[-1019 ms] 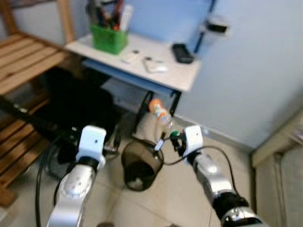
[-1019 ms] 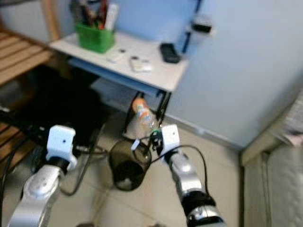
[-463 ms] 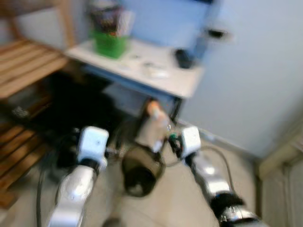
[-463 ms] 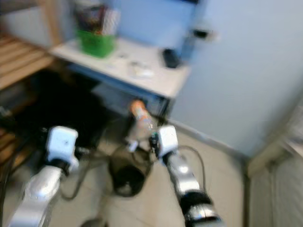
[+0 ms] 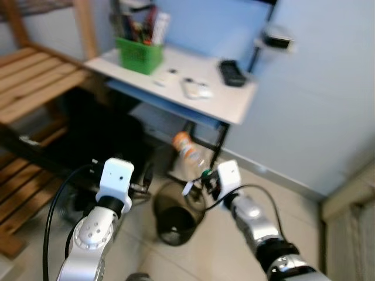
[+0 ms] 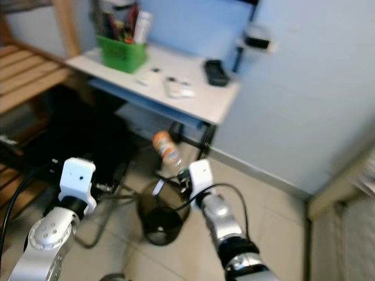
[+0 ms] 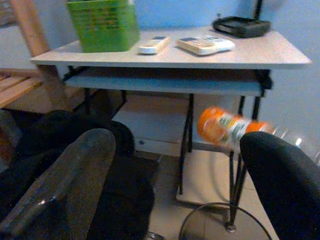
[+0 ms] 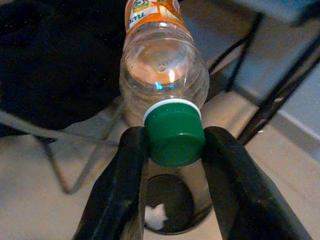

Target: Clean up the room

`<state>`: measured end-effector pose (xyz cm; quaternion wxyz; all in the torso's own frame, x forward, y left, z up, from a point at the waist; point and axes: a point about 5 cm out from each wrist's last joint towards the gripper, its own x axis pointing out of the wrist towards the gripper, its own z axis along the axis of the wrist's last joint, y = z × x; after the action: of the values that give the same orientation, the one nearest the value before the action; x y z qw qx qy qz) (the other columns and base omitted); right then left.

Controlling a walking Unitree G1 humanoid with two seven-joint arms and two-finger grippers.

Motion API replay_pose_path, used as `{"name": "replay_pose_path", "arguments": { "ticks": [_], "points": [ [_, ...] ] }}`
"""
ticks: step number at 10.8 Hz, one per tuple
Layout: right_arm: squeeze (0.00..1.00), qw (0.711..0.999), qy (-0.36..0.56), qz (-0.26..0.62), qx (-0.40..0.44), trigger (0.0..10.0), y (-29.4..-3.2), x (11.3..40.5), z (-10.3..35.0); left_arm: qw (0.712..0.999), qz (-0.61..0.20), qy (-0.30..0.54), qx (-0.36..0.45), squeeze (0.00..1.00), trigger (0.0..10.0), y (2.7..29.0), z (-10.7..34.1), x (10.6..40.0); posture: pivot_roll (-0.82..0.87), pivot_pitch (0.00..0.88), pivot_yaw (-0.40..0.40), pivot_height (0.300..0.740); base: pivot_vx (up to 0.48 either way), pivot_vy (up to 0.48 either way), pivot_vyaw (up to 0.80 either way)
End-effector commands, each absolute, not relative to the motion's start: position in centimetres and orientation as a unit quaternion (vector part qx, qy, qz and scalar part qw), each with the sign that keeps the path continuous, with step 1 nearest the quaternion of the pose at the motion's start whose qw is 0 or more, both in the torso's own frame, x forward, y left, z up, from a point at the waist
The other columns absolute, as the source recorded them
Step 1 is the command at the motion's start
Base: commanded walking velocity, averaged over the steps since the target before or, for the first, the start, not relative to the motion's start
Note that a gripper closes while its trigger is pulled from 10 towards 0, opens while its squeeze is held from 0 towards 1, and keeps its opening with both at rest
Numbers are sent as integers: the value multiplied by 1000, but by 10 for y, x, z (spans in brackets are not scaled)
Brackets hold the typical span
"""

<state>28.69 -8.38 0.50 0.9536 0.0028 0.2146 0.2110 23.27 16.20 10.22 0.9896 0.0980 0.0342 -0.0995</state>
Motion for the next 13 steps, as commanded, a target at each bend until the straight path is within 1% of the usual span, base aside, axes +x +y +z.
{"name": "replay_pose_path", "arguments": {
  "ticks": [1, 3, 4, 5, 7, 8, 11, 13],
  "points": [
    [0, 955, 214, 204, -11, 10000, -86, 292, 8, 989, -108, 35, 94, 0, 10000, 159, 104, 231, 203, 57, -98, 714, 412, 240, 0],
    [0, 947, 246, 202, -28, 10000, -81, 291, 1, 987, -147, 50, 43, 0, 10000, 146, 105, 235, 219, 77, -90, 714, 0, 0, 0],
    [0, 945, 259, 198, -34, 10000, -78, 290, -1, 982, -167, 53, 73, 0, 10000, 140, 105, 235, 246, 102, -91, 714, 0, 0, 0],
    [0, 942, 266, 199, -41, 10000, -75, 291, -2, 975, -194, 66, 80, 0, 10000, 135, 102, 233, 257, 110, -97, 714, 0, 0, 0],
    [0, 935, 277, 207, -84, 10000, -71, 293, -2, 952, -258, 147, 81, 0, 10000, 134, 75, 208, 298, 156, -112, 714, 0, 0, 0],
    [0, 928, 289, 207, -113, 10000, -76, 293, -5, 930, -314, 178, 66, 0, 10000, 124, 65, 188, 346, 208, -135, 714, 0, 0, 0],
    [0, 913, 310, 212, -160, 10000, -82, 288, -12, 927, -337, 158, 50, 0, 10000, 108, 77, 187, 401, 254, -171, 714, 0, 0, 0],
    [0, 919, 312, 207, -127, 10000, -72, 293, -6, 926, -344, 151, 44, 0, 10000, 99, 85, 175, 417, 264, -182, 714, 0, 0, 0]
  ]
}}
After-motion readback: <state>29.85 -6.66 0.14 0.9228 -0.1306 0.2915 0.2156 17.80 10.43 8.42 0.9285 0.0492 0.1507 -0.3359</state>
